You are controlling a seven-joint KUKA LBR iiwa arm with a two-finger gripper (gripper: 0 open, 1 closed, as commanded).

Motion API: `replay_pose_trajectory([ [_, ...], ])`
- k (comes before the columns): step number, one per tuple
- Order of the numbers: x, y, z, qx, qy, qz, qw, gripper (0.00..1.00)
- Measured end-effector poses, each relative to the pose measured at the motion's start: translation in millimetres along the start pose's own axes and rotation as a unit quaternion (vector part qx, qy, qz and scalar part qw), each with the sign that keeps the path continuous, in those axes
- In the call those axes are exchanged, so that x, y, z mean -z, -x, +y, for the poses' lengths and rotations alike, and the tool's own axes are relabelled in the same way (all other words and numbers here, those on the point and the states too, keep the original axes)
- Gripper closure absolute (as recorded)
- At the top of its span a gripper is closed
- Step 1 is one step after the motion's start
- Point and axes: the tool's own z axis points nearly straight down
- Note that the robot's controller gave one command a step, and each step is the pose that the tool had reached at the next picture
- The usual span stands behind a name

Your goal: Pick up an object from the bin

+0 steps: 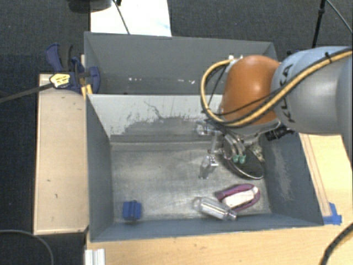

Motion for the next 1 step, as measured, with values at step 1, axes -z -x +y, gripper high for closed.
replay_pose_trajectory([
  [1,-39.9,-14.4,-72.0,-0.045,-0.002,0.0025,0.999,0.0],
])
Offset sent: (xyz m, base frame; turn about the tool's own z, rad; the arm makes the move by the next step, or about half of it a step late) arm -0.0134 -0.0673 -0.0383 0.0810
